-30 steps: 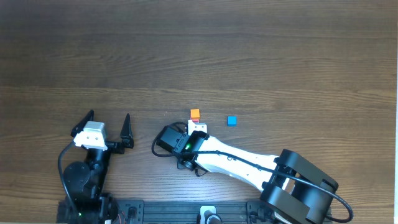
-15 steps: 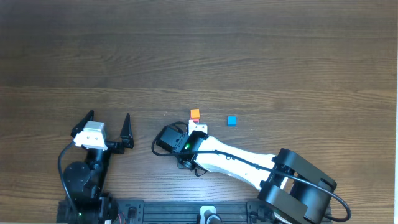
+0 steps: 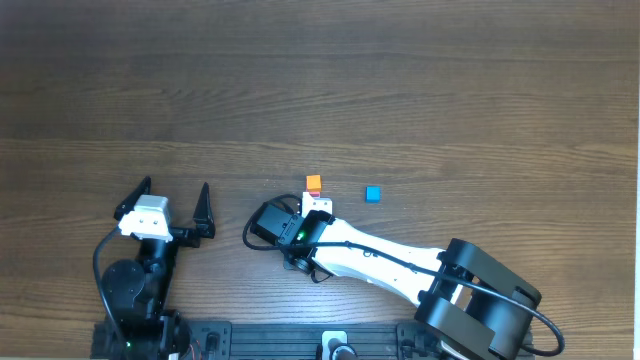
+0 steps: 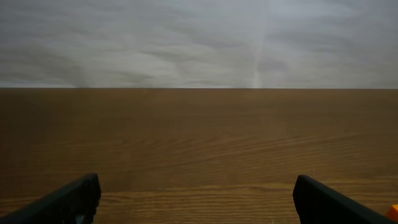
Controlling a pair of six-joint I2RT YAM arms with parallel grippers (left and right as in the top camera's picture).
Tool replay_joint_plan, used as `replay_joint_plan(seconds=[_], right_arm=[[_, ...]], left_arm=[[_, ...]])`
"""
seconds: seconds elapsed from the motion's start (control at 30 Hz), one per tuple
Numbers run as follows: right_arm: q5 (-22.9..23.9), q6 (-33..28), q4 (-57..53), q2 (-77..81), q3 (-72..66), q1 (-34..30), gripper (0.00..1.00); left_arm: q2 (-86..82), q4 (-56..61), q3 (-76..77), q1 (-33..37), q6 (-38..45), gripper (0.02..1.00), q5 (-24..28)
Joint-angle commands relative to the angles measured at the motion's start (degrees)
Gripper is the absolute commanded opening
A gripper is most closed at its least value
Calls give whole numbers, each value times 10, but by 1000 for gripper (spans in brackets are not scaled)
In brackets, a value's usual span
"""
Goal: Stack Cubes
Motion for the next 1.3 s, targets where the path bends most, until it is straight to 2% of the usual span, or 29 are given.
replay_joint_plan(seconds=[0.03,0.43,0.5,0.73,1.0,1.3], right_arm=[[3,2,2,8,10,5,294],[-4,2,-2,3,14,5,121],[-5,1,-9,-9,20,5,117],[43,-23,-113,-84,93,-6,123],[68,-99,-202,-70,220,-52,64],[52,-169,-218,12,307,-115,20]], left_arm=[[-5,0,-3,3,7,1000,-5],[-5,0,-3,3,7,998,-5],[-5,0,-3,3,7,998,-5],[-5,0,-3,3,7,998,-5],[-5,0,-3,3,7,996,-5],[-5,0,-3,3,7,996,-5]])
